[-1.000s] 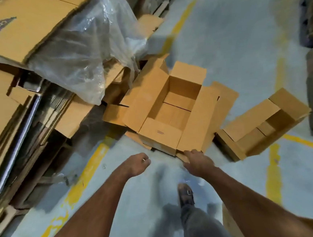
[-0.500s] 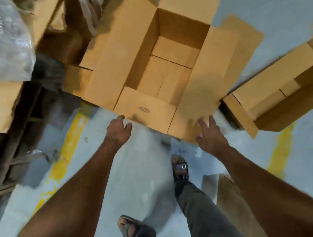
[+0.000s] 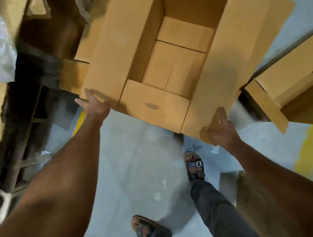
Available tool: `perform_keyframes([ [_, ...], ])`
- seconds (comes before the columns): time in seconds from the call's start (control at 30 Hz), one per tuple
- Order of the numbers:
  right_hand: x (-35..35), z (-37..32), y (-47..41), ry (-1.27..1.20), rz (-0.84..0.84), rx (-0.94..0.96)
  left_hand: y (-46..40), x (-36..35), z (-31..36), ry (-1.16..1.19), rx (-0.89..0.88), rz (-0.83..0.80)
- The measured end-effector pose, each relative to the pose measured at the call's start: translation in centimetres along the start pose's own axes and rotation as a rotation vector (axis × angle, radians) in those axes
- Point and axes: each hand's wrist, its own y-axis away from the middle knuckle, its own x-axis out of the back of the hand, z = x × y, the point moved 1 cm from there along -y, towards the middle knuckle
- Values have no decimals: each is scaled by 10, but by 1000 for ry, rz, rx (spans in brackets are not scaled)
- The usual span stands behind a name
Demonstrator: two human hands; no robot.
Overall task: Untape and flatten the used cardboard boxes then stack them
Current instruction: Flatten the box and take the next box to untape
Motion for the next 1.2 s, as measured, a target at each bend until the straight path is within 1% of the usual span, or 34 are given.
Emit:
perform_keyframes([
  [0.07, -2, -8, 5, -111, 66, 21, -4, 7, 7, 31, 19, -55],
  [0.13, -4, -10, 12, -171, 177, 44, -1, 14, 14, 93, 43, -36],
  [0.2, -4, -14, 22, -210, 254, 91, 8, 22, 19, 173, 79, 91],
  [0.27, -7, -17, 28, -272, 258, 153, 12, 30, 17, 145, 18, 201],
  [0.3, -9, -19, 28, -290, 257, 170, 16, 32, 18, 91, -53, 216],
  [0.33, -11, -20, 28, -287, 258, 156, 21, 34, 20, 6, -127, 186],
  [0.4, -13, -21, 28, -271, 302, 91, 32, 28, 30, -192, -261, 32],
  [0.43, -13, -19, 25, -292, 324, 42, 37, 21, 37, -294, -303, -55],
  [0.47, -11, -17, 22, -342, 310, -28, 45, 14, 44, -393, -331, -109],
  [0.5, -12, -9, 15, -390, 269, -90, 52, 8, 50, -483, -342, -124],
  [0.53, -10, -5, 12, -401, 215, -126, 59, 2, 54, -552, -347, -100],
  [0.6, 0, -7, 10, -329, 166, -120, 76, -4, 59, -606, -345, -26],
  [0.7, 20, -29, 25, -191, 207, 28, 109, -2, 61, -536, -390, 100],
  [0.8, 41, -47, 55, -62, 326, 123, 155, 5, 60, -445, -447, 178],
  [0.87, 54, -49, 78, 16, 401, 167, 185, 12, 55, -382, -475, 197],
  [0.93, 63, -46, 100, 63, 468, 250, 211, 21, 44, -319, -488, 207],
  [1.0, 70, -43, 123, 107, 521, 308, 236, 33, 29, -301, -497, 209],
  [1.1, 74, -33, 162, 133, 564, 348, 276, 43, 0, -253, -533, 202],
  [1.2, 67, -15, 207, 170, 570, 401, 319, 52, -29, -187, -563, 204],
])
